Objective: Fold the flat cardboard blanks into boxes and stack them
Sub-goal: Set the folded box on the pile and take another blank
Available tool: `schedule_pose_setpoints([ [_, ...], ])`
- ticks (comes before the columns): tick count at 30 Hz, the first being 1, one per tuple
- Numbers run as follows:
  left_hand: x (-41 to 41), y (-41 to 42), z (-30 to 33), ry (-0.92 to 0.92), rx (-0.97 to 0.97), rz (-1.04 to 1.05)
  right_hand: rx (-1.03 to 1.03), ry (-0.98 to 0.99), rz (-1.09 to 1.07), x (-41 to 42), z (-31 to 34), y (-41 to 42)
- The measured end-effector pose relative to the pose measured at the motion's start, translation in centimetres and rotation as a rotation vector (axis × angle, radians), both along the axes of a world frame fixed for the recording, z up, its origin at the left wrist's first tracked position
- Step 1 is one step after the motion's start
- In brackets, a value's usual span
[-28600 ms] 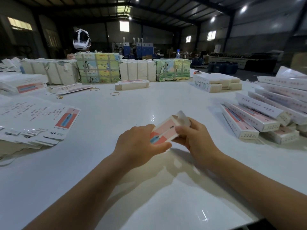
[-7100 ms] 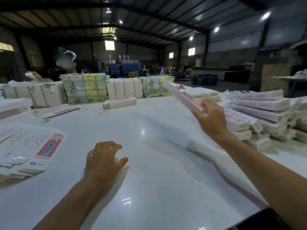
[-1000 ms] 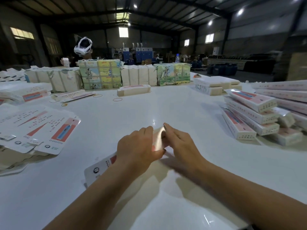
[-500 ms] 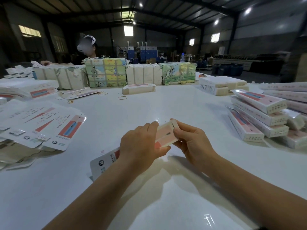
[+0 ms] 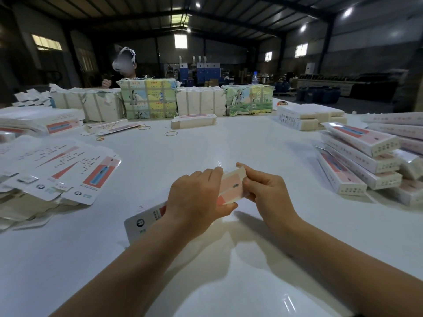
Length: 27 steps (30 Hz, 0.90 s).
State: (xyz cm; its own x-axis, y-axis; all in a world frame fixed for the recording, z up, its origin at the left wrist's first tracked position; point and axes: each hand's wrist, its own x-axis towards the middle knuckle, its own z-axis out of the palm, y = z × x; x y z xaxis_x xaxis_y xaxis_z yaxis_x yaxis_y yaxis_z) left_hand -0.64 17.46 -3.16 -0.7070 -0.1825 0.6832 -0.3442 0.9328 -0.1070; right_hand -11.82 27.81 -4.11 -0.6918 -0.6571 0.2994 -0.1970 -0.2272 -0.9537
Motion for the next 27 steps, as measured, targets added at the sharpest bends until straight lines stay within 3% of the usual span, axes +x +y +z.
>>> schedule_pose_setpoints([
  [4,-0.2,0.5,0.1,0.042,0.004,0.012,0.101,0.476,-0.195,0.8,-0.4,0.5],
  [8,-0.3,0.8,0.1,0.066,0.022,0.011,0.166,0.688,-0.207,1.2,-0.4,0.6],
  [14,-0.2,0.9,0.1,0.08,0.09,0.066,0.182,0.646,-0.09,1.8,-0.6,0.5],
  [20,-0.2,-1.2,-0.5,-0.049,0.192,0.093,0.218,0.409,0.309,1.3,-0.2,0.6],
  [23,0.0,-1.9,-0.1,-0.106,0.352,-0.016,0.37,0.751,0.2,0.9,0.3,0.4],
  [25,0.2,-2.1,-0.3,-0.136,0.346,-0.068,0.446,1.064,0.099,0.0,0.1,0.3],
  [27,0.3,-2.2,-0.5,-0.154,0.286,-0.085,0.477,1.25,0.007,-0.7,-0.2,0.4],
])
